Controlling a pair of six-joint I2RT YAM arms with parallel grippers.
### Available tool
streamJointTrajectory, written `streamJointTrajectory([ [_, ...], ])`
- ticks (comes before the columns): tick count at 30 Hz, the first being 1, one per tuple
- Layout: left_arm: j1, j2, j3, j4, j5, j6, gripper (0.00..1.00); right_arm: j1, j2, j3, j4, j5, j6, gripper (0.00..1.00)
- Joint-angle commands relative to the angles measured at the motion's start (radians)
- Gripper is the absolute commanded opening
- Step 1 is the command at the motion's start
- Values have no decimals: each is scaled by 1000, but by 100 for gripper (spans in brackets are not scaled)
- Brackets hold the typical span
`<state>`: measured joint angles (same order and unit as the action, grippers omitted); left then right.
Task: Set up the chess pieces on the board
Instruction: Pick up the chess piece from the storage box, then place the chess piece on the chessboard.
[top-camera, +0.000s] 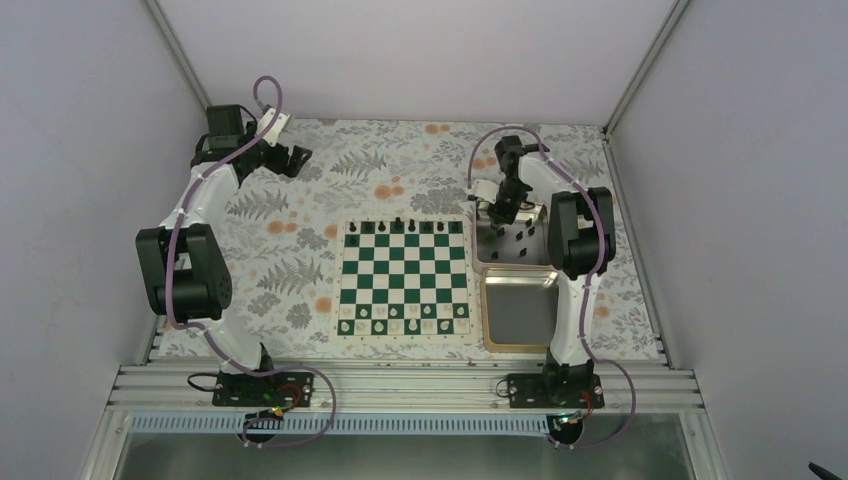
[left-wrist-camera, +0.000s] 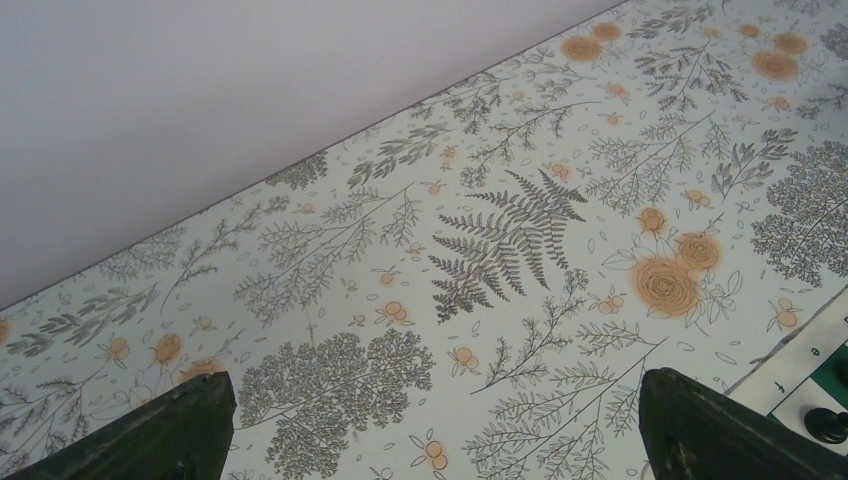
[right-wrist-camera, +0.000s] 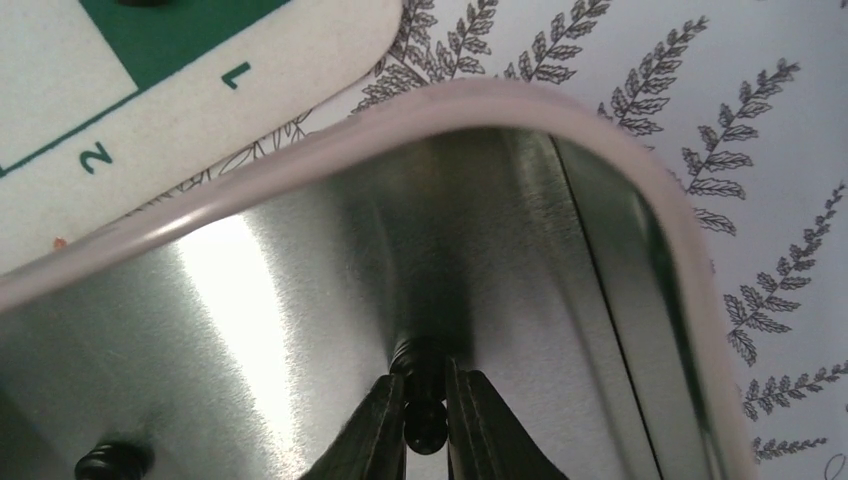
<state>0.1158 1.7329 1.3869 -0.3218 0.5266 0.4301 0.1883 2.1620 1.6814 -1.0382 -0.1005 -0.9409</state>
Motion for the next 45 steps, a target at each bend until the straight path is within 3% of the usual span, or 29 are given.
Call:
streamJointTrajectory([
  [1,4,-6,-7,21,9,8,100,-4,11,41,-25,-19,10,11],
  [12,4,-20,-9,15,18,14,100,51,-64,123,-152,26,36,10],
  [21,4,-29,-12,7,28,27,100,282,-42,329,-249,95,61,10],
  [35,5,-37,-33,27,37,38,100,592,203,613,-248,84,-35,8],
  [45,8,-54,-92,61,42,33,100,657,317,656,-177,25,-81,8],
])
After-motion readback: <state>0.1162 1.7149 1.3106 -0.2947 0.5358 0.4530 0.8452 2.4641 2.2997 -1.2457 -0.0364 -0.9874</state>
